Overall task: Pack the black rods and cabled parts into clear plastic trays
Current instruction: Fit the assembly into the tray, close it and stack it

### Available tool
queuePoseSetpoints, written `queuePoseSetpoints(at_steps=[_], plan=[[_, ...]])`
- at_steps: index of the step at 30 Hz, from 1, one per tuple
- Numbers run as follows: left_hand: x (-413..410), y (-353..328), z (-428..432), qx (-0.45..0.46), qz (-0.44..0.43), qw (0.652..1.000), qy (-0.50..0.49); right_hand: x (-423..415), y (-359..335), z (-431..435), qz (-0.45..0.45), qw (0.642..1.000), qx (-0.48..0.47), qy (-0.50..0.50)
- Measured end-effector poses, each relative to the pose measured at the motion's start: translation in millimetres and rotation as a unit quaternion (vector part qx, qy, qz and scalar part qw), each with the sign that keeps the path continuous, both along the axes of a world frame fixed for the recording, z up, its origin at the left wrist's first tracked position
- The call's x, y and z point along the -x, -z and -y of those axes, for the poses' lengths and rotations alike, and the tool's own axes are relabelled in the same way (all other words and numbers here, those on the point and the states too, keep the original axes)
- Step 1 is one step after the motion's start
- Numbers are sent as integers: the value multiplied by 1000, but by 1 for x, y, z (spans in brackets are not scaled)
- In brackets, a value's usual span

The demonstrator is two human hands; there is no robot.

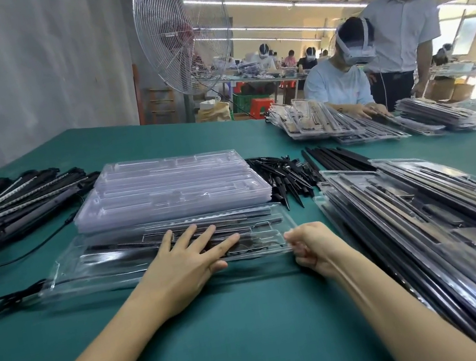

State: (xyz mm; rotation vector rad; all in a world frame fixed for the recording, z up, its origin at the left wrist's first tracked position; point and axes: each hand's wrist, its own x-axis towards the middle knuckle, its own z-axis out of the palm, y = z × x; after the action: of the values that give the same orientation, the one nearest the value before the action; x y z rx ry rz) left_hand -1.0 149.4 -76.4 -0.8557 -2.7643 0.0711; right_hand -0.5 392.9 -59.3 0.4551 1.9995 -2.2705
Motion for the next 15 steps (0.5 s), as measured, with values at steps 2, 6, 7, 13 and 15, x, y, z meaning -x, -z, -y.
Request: queuePoseSetpoints(at_steps=[2,6,7,13,15], plan=[[-1,1,1,-2,-5,1000,7,-1,0,0,-6,1000,1,4],[-1,-4,1,-2,8,1000,-10,-3,-1,2,-13,1000,11,15],[-1,-5,0,0,16,1000,-13,-3,-2,2,-14,1000,11,15],[-13,-23,-5,-3,-8,1000,-5,-7,-5,0,-1,998,57,9],[-30,-32,-20,-135,-100,982,87,-7,-5,-2,15,997,72,15]])
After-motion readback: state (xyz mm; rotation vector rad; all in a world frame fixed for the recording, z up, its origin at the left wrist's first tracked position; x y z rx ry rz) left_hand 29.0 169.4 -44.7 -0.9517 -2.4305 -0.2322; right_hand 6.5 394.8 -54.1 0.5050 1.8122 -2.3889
